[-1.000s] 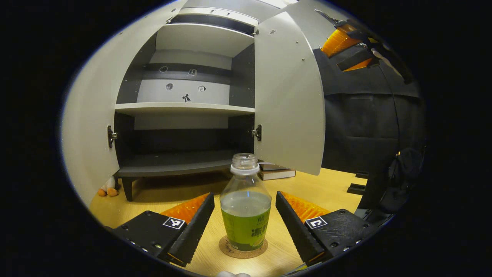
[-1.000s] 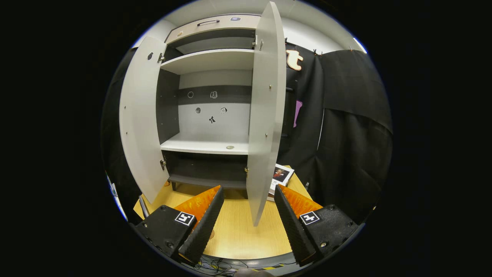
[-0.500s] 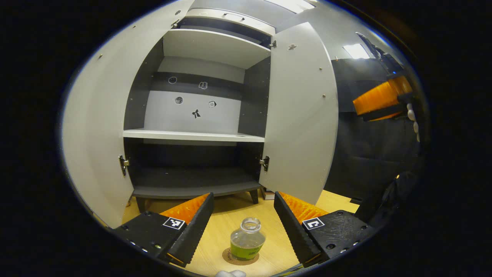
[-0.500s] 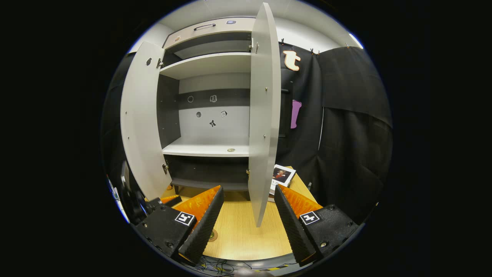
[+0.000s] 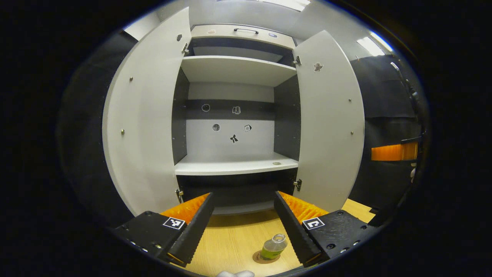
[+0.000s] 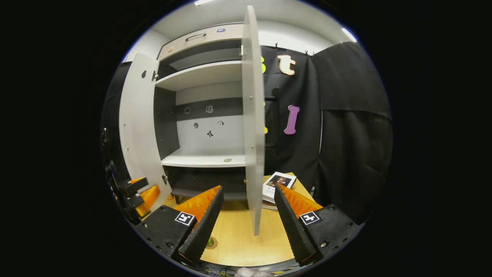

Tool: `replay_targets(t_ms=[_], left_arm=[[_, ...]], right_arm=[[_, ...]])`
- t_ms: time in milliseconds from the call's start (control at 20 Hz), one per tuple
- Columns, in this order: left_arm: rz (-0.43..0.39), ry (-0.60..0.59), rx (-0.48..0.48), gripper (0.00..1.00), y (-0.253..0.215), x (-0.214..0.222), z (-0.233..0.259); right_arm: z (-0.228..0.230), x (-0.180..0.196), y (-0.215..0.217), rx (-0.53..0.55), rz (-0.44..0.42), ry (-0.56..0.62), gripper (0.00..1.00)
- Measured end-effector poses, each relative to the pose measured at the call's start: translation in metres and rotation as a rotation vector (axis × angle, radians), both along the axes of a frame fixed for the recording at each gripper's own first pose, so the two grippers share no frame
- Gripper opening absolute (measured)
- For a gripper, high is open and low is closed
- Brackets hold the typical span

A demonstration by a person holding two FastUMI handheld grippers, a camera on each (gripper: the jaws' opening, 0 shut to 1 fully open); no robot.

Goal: Grasp the bottle in the cabinet with the left hand and place it on the coaster, then close the right door with the right hand and the left door with the left hand.

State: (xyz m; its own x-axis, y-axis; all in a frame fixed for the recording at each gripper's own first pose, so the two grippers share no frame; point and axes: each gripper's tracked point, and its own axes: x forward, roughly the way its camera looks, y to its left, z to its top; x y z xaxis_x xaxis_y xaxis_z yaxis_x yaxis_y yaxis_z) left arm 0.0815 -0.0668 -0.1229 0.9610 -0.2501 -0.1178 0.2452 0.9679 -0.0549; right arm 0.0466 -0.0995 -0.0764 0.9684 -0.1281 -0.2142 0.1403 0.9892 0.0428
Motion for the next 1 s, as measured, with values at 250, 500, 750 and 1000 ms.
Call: replay_targets(t_ms=[250, 500, 750, 1000], left_arm=[[0.095, 0.013, 0.035, 0.95, 0.011, -0.028, 0.016], [0.173, 0.023, 0.036, 0.95, -0.011, -0.053, 0.032], [0.244, 0.005, 0.067, 0.95, -0.040, -0.073, 0.053], [0.267, -0.011, 0.079, 0.96, -0.071, -0.090, 0.070]], right_arm=[[0.006, 0.013, -0.070, 0.042, -0.032, -0.024, 0.82], [0.034, 0.039, -0.153, 0.047, -0.035, -0.074, 0.82], [0.086, 0.075, -0.204, 0.048, 0.036, -0.156, 0.82], [0.118, 0.102, -0.197, 0.050, 0.159, -0.206, 0.82]])
